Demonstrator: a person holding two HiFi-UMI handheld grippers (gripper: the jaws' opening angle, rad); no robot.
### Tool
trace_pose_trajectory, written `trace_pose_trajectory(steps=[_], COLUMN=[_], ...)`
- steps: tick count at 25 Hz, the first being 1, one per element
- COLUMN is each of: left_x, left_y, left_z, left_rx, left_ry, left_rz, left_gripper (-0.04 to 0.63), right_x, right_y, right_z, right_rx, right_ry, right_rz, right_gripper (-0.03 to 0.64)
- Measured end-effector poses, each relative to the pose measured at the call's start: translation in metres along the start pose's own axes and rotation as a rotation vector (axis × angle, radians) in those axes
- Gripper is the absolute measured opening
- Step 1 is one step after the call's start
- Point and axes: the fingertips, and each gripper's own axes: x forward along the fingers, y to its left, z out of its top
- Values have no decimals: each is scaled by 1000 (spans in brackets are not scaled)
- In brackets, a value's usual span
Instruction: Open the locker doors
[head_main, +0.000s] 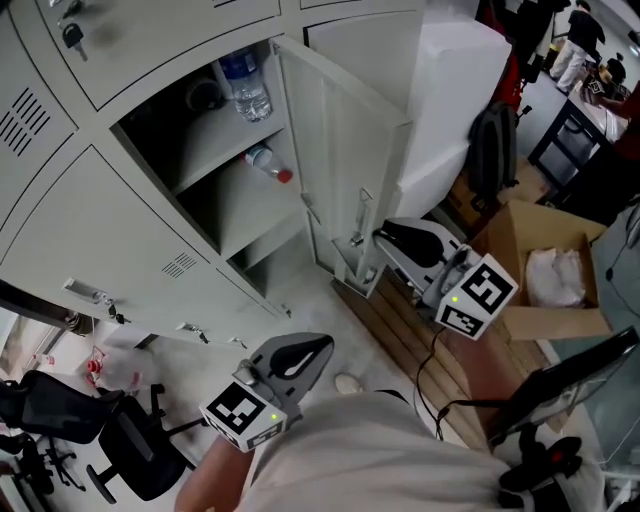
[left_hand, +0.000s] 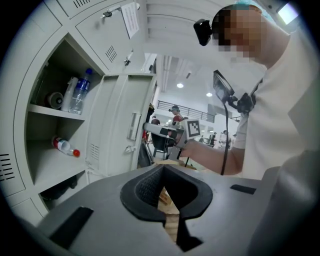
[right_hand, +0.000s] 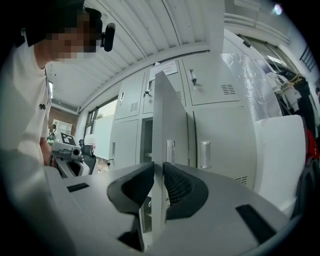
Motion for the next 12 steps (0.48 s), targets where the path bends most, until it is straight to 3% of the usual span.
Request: trace_pose_trajectory(steps=[12], left_x=[45], left_y=[0], left_z=[8], left_rx=[-6], left_ry=[-18], left_rz=[11], left_gripper=[11], right_x=[-28], right_y=[-65], right_z=[-3], right_rx=[15], right_ry=[5], right_rz=[-5], right_gripper=[61])
